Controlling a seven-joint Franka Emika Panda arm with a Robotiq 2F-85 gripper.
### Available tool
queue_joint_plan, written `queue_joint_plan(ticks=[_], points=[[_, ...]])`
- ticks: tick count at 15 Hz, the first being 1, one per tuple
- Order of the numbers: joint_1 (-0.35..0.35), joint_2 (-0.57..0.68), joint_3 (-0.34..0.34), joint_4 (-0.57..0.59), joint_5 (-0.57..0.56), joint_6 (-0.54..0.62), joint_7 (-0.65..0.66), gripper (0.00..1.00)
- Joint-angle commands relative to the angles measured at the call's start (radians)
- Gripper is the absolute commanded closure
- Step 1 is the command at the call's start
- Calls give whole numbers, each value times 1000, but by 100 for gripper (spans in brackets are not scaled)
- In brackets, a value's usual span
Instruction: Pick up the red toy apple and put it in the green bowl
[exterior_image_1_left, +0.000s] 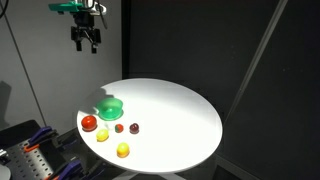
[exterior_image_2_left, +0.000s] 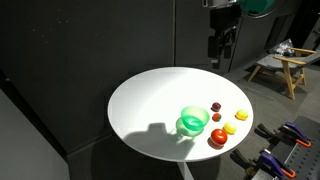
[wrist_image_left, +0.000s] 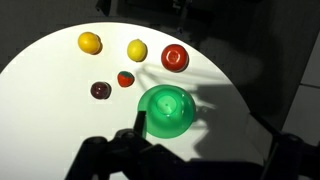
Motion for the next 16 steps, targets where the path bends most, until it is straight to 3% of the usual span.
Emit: queue_joint_plan(ticks=[1,8,16], points=[[19,-11,-15,-7,5,4,-1,0],[30,-80,-24,-54,29,39,-5,0],[36,-214,-26,-221,67,178,14,0]])
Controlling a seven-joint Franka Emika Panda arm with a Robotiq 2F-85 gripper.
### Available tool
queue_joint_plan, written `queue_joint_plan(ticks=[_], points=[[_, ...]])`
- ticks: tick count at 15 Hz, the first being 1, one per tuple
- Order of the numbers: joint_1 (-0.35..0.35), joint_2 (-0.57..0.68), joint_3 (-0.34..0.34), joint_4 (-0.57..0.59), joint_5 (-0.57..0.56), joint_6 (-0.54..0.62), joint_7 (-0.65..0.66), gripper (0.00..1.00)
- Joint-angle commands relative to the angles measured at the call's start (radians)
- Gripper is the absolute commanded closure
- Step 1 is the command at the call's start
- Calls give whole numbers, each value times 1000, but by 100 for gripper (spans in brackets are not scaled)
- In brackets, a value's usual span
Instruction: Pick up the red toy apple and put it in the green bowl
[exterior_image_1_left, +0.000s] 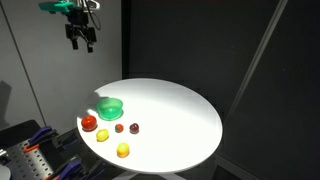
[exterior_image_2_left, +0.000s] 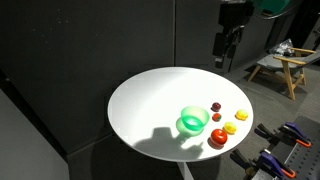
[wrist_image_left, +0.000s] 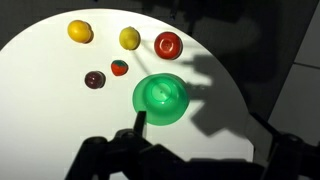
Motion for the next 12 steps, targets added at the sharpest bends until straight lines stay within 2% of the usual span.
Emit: queue_joint_plan(ticks=[1,6,12], points=[[16,-94,-9,-111,23,73,20,0],[17,-147,-12,-224,43,137,35,0],[16,-152,-25,-329,62,207,34,0]])
